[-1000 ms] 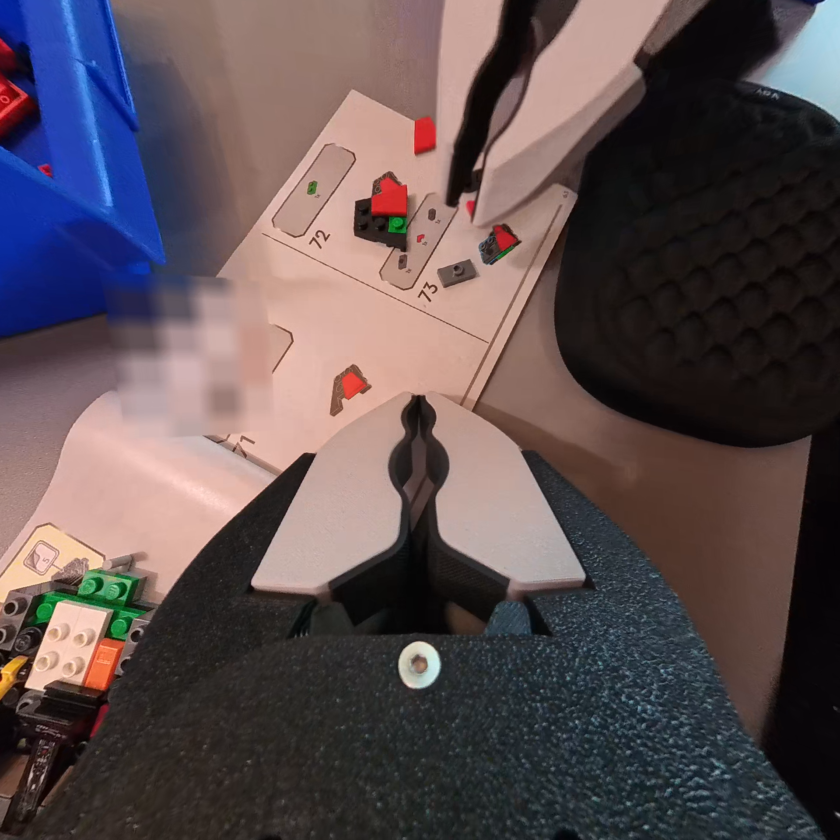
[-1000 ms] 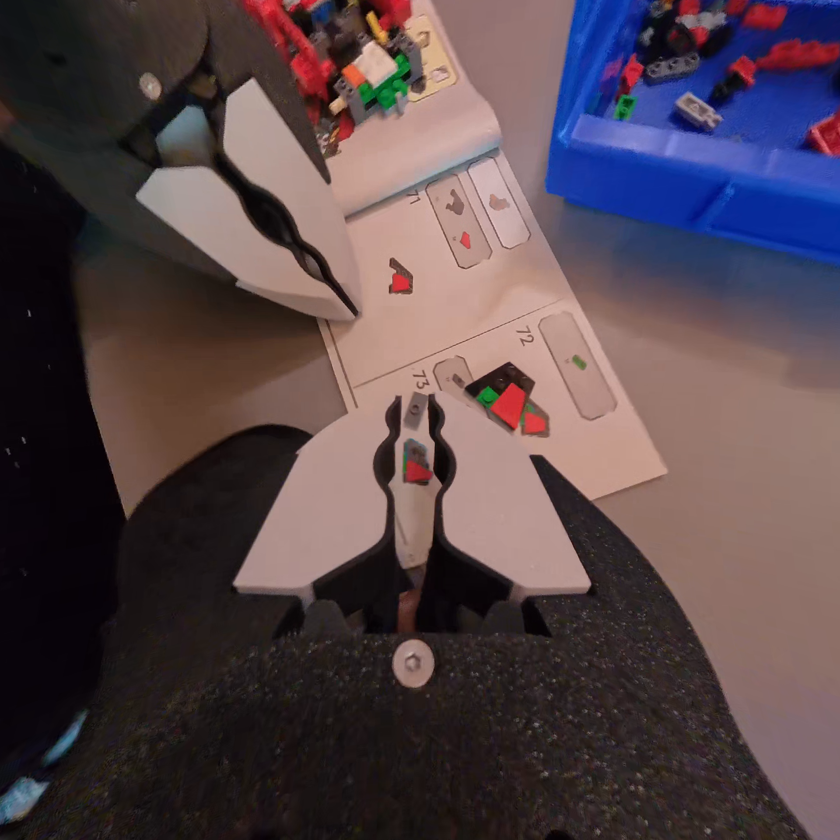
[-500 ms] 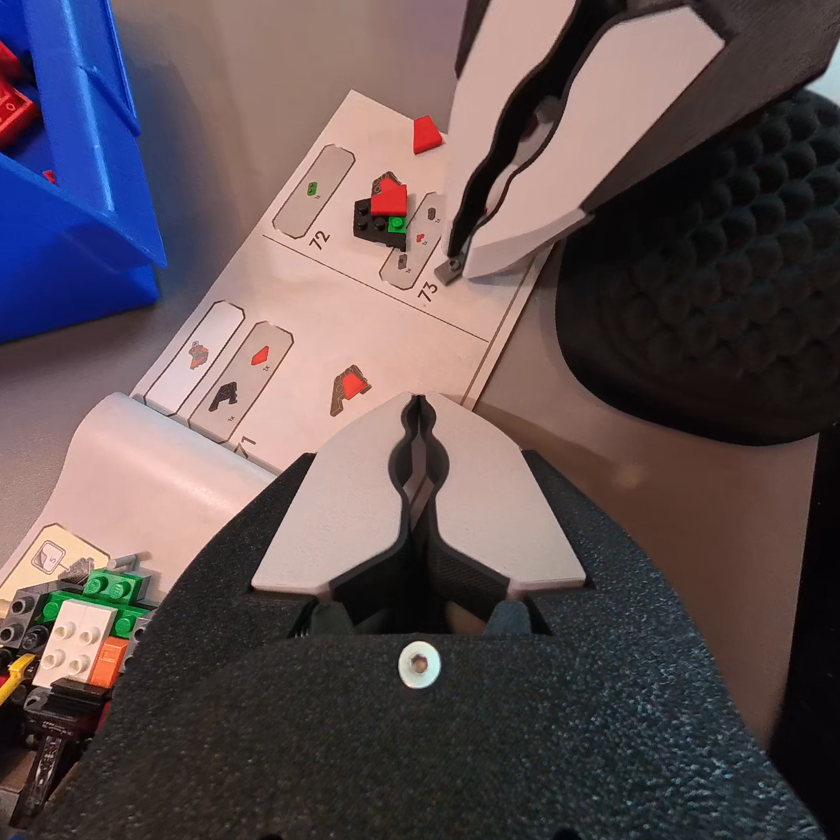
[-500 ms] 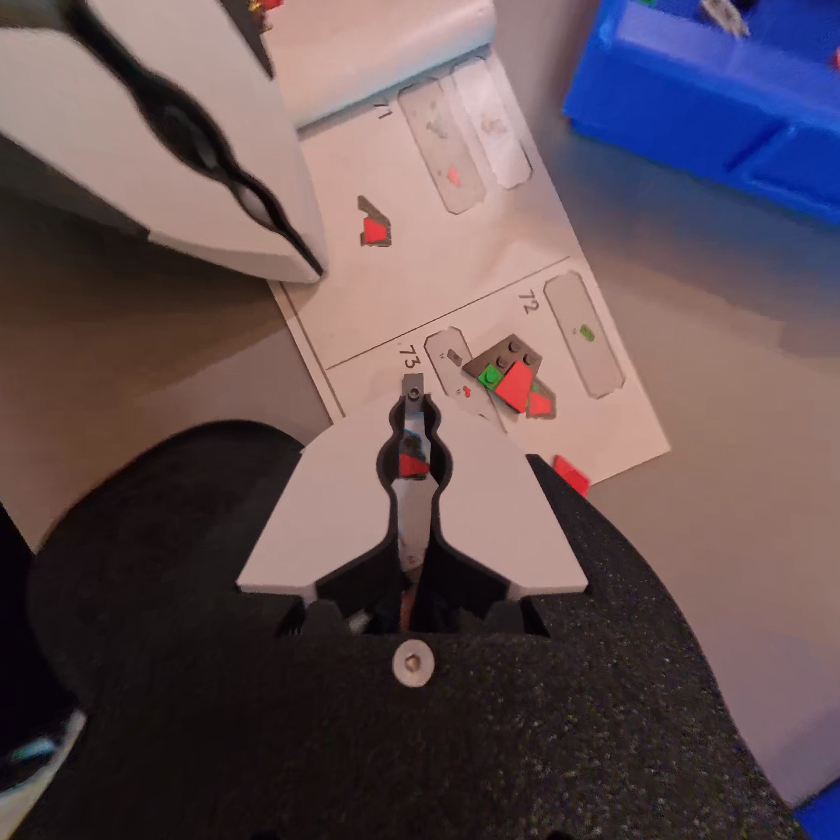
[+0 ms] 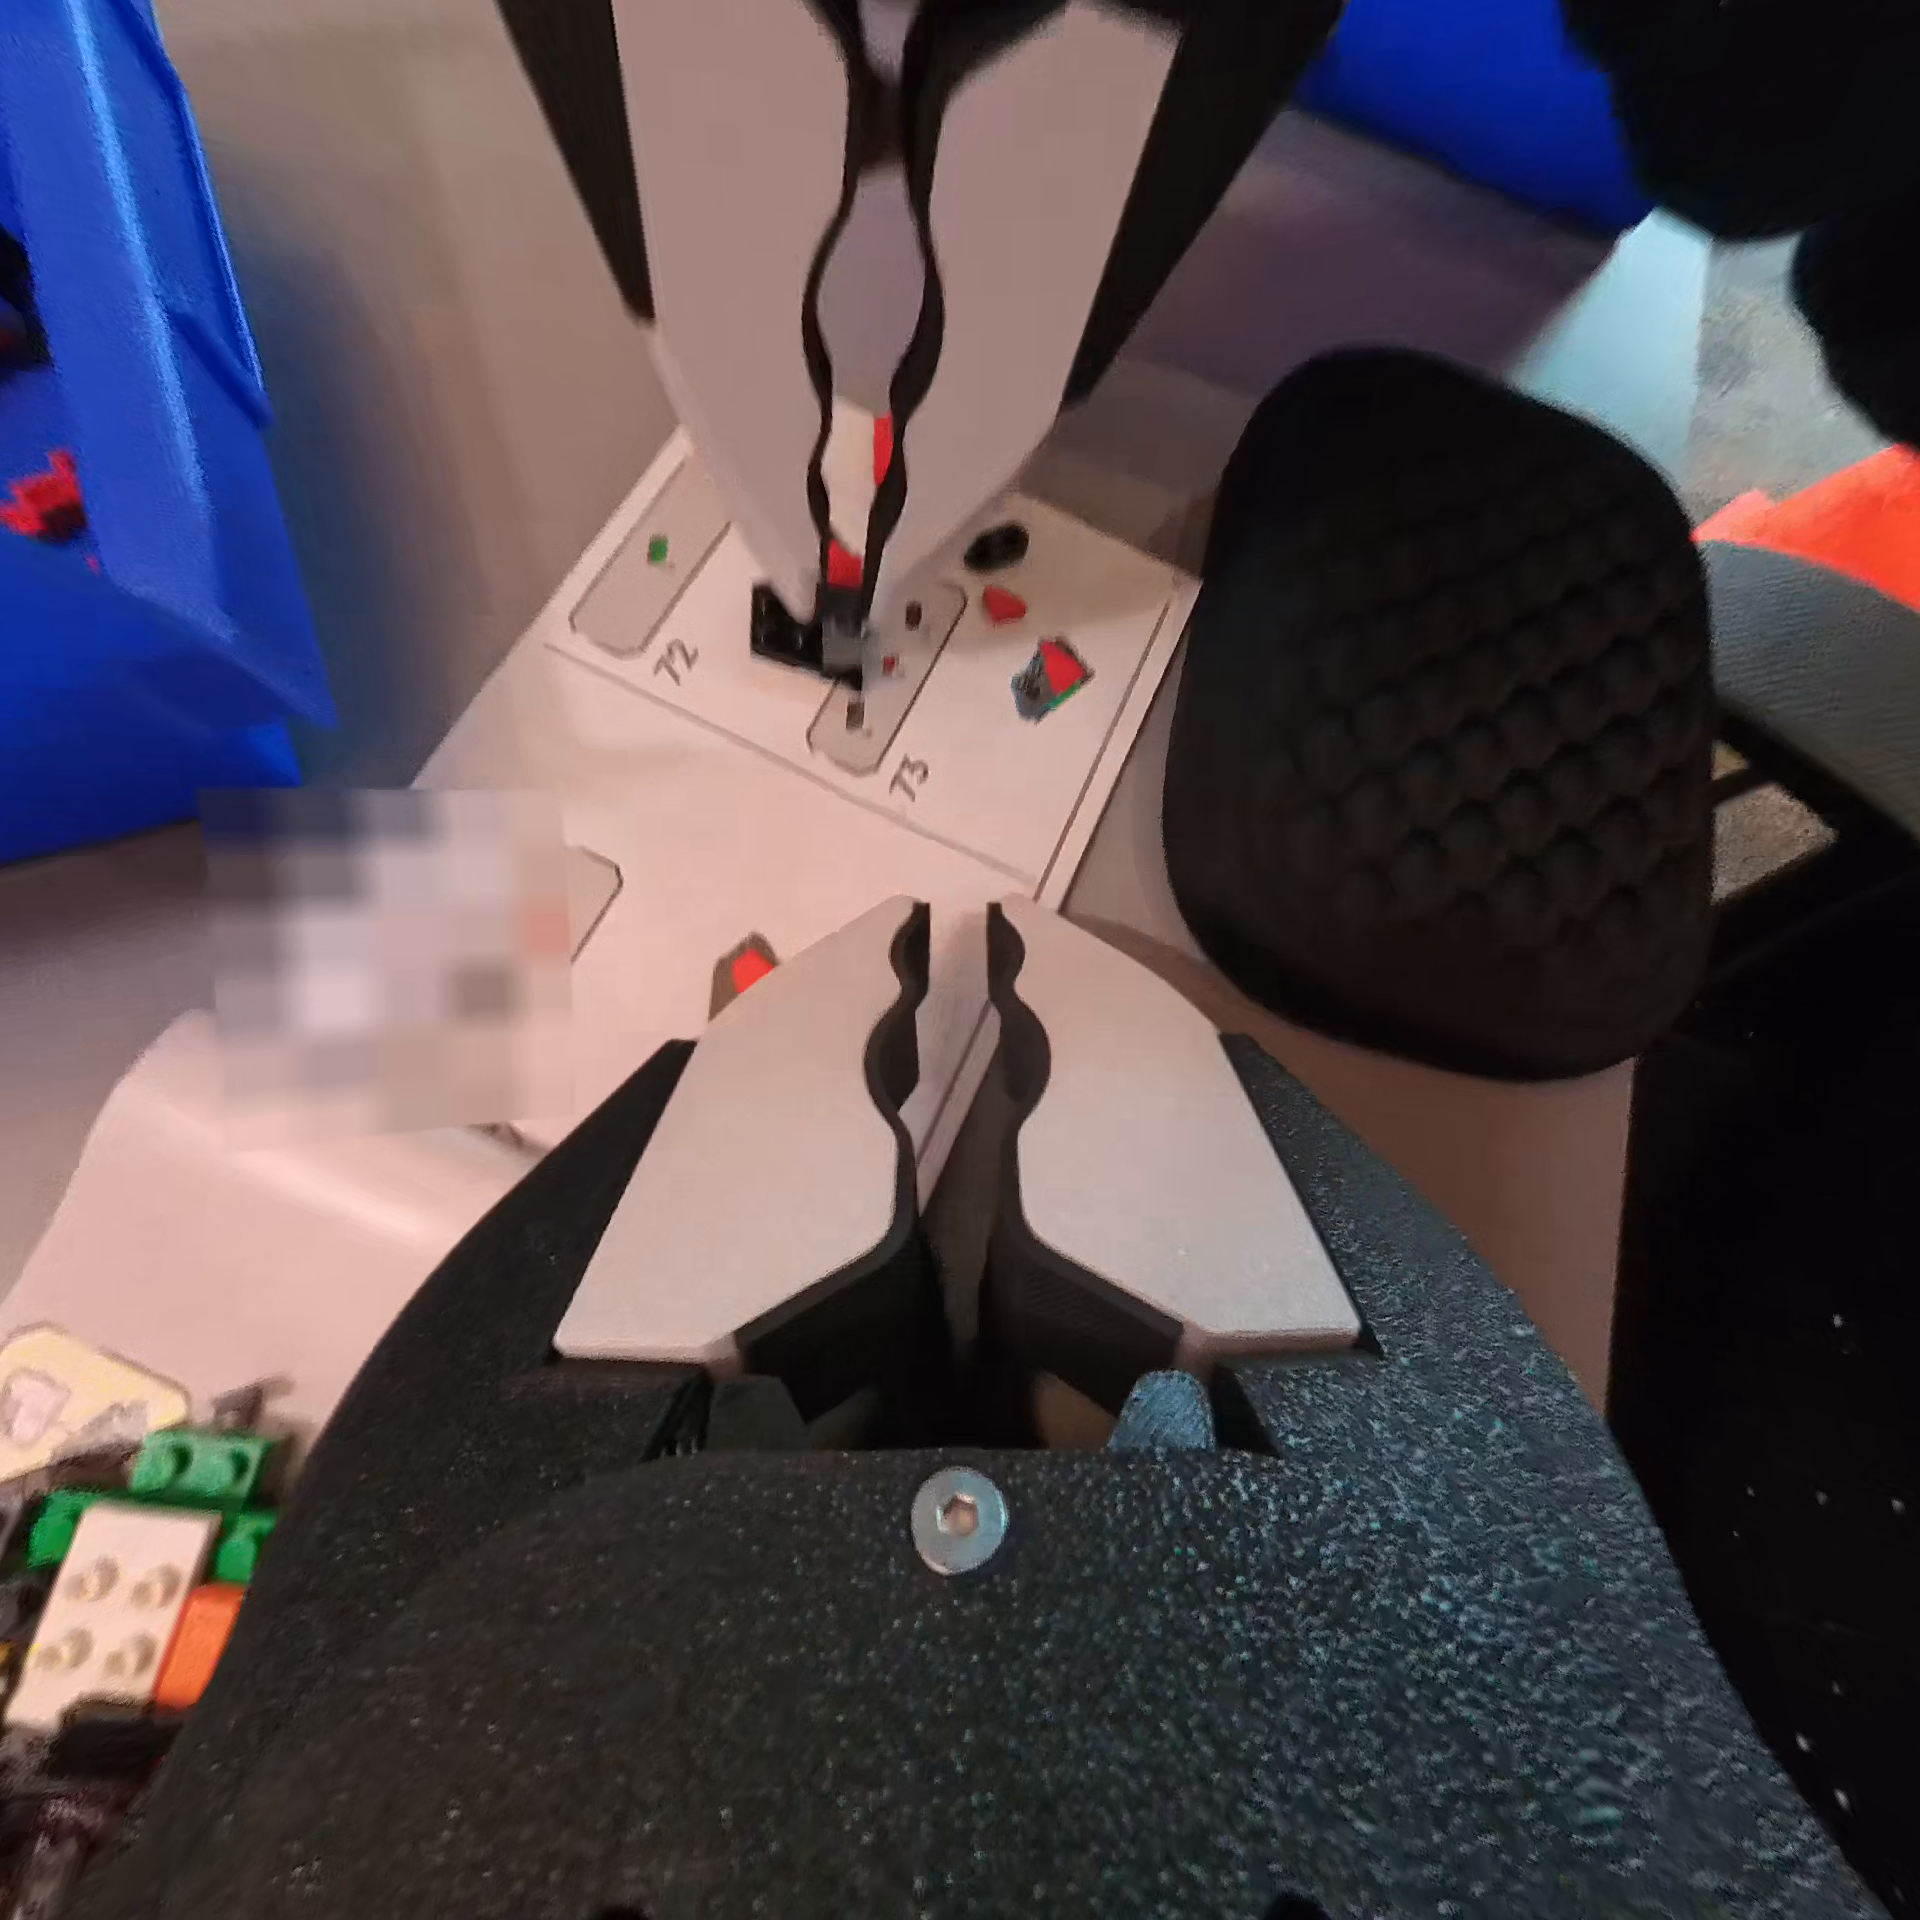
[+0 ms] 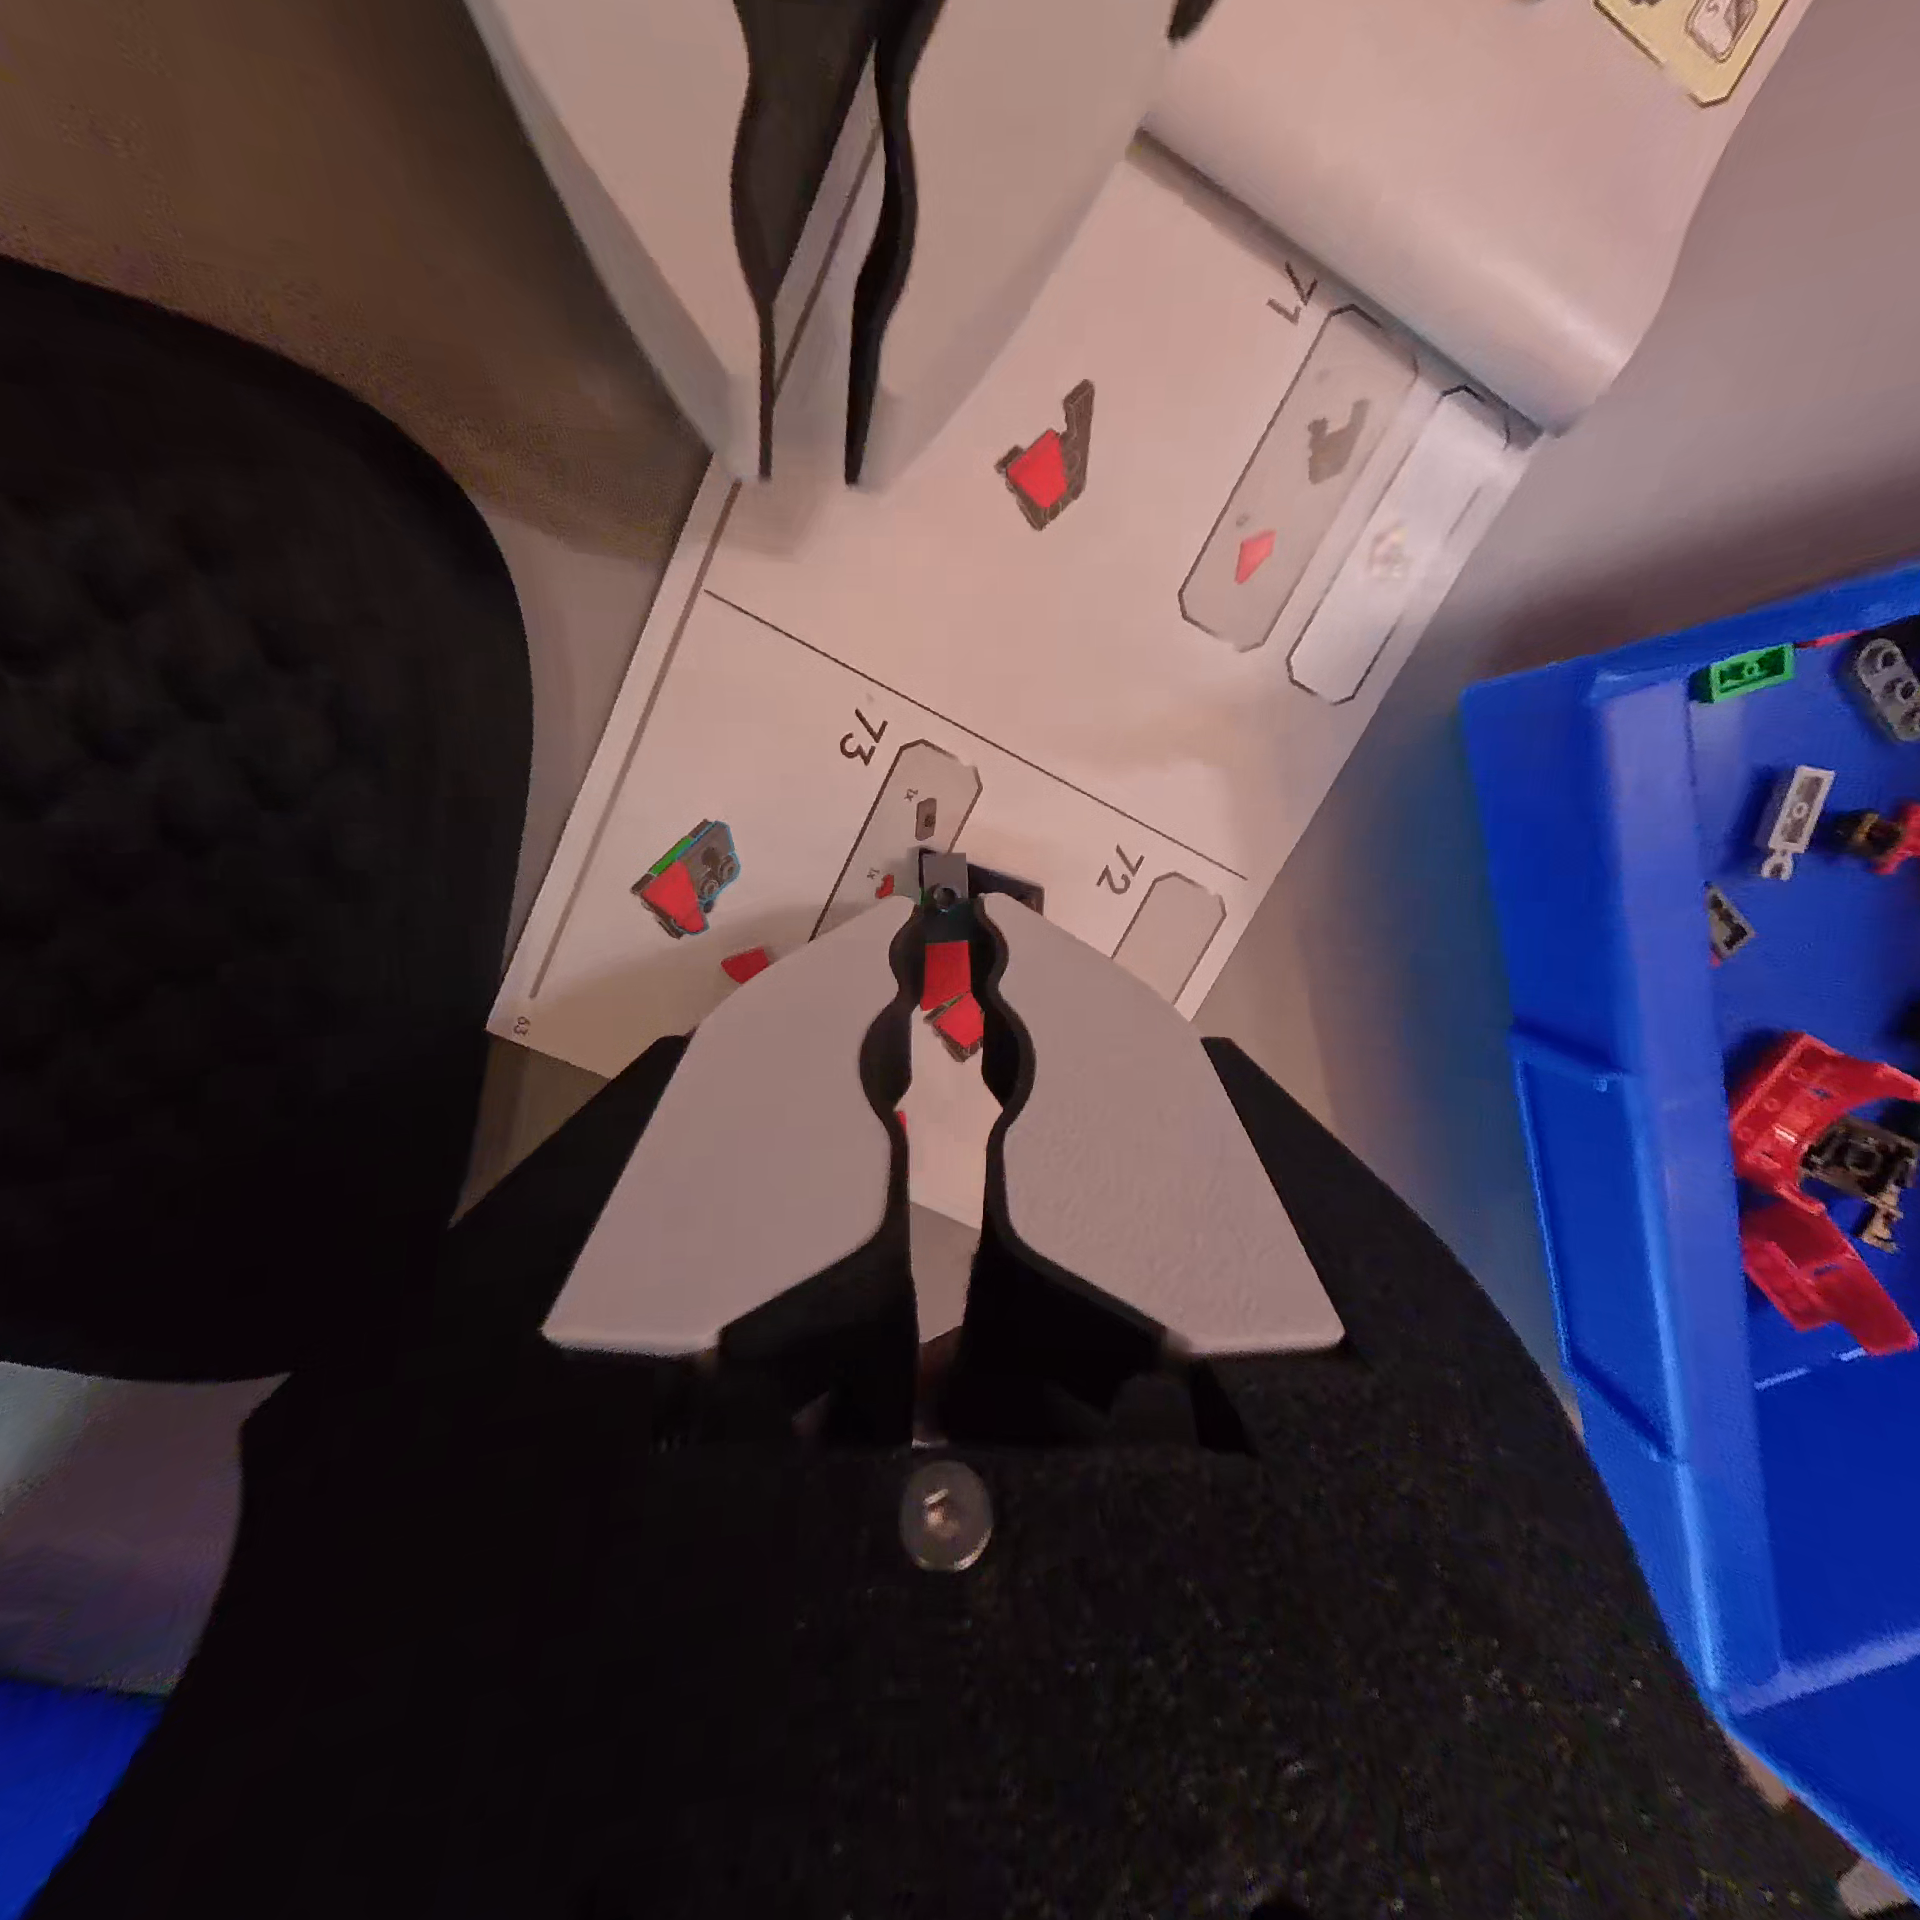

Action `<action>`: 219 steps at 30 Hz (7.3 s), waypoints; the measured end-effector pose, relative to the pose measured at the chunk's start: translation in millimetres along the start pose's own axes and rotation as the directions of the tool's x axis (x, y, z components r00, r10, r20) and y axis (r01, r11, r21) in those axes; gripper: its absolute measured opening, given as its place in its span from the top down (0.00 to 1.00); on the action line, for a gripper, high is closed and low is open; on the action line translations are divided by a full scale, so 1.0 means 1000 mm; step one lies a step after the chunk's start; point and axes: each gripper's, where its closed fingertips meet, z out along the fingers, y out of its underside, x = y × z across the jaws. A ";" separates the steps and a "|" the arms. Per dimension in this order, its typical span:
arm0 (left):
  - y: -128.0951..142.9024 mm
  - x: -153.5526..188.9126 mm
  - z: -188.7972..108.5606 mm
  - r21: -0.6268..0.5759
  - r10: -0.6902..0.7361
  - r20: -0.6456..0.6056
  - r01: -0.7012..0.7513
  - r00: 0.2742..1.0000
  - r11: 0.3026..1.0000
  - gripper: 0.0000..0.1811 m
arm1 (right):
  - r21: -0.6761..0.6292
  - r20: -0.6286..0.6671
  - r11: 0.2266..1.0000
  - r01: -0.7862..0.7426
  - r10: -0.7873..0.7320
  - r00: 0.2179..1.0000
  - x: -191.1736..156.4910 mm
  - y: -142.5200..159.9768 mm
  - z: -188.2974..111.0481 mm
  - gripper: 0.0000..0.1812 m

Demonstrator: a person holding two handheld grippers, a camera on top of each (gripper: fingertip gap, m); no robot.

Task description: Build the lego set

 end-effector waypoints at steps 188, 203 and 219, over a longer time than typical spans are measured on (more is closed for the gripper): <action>0.214 -0.189 -0.284 0.069 -0.389 0.745 0.517 0.542 0.853 1.00 | 0.527 -0.252 0.771 -0.356 0.542 0.801 0.026 -0.104 -0.037 0.83; 0.054 -0.110 -0.194 0.166 -0.231 0.399 0.179 0.887 0.970 1.00 | 0.455 -0.201 0.665 -0.592 0.725 0.659 -0.016 -0.013 -0.017 0.83; 0.084 -0.091 -0.189 -0.014 -0.170 0.526 0.208 0.833 0.978 0.77 | 0.551 -0.094 0.723 -0.416 0.550 0.830 0.019 -0.130 -0.014 0.53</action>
